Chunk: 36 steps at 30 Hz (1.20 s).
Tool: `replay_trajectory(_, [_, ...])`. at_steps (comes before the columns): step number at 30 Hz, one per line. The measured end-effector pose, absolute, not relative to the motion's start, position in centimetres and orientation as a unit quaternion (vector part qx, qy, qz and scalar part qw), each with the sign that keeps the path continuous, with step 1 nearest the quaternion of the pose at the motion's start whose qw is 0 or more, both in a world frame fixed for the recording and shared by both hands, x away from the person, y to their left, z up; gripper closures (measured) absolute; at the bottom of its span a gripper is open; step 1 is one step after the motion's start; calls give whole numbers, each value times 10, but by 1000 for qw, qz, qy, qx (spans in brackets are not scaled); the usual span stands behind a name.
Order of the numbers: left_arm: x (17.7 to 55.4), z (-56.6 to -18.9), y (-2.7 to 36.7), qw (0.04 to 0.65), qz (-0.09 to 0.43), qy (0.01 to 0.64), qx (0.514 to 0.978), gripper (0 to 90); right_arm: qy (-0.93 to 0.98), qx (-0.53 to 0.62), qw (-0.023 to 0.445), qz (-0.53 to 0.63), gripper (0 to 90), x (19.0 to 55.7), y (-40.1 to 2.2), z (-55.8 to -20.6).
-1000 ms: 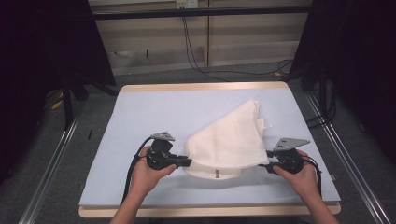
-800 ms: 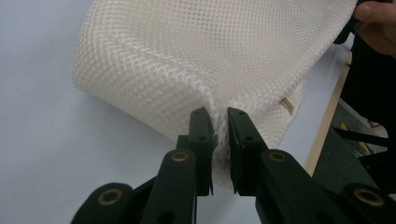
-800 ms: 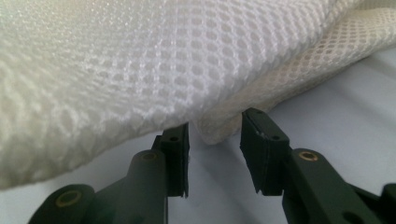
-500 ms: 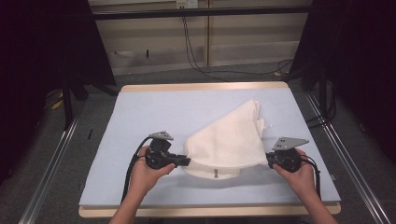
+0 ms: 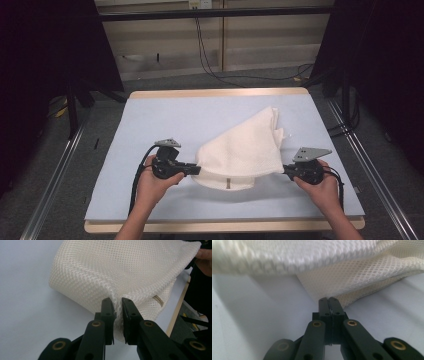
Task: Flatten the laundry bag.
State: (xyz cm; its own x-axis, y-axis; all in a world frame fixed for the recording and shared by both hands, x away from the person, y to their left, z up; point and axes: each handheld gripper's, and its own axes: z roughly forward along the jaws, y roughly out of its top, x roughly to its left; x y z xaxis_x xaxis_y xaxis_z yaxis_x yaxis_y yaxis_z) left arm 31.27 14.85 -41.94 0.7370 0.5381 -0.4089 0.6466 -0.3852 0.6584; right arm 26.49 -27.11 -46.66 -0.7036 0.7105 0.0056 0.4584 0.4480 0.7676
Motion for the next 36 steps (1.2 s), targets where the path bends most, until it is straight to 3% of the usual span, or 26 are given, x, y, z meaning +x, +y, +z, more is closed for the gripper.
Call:
replay_trajectory(6, [313,-419,149,421,-65,357,831,810,837,348,155,393,900,264,-270,-467])
replay_trajectory(8, [313,-420,149,421,-66,357,831,810,836,349,157,393,861,264,-269,-469])
replay_trajectory(10, [313,-421,149,421,-67,358,831,810,833,359,160,389,678,266,-267,-471])
replay_trajectory(13, [313,-421,150,422,-67,362,829,811,830,367,164,386,607,268,-264,-476])
replay_trajectory(17, [314,-421,151,423,-68,364,827,810,824,369,161,398,627,269,-262,-476])
replay_trajectory(18, [314,-421,151,422,-65,363,828,811,825,367,157,401,685,269,-262,-476])
replay_trajectory(19, [314,-421,152,422,-66,364,828,811,826,364,150,404,808,269,-263,-475])
replay_trajectory(22, [315,-421,152,422,-68,365,827,811,826,357,145,411,851,268,-264,-474])
replay_trajectory(36, [328,-417,163,427,-55,397,810,809,833,350,144,403,877,265,-269,-467])
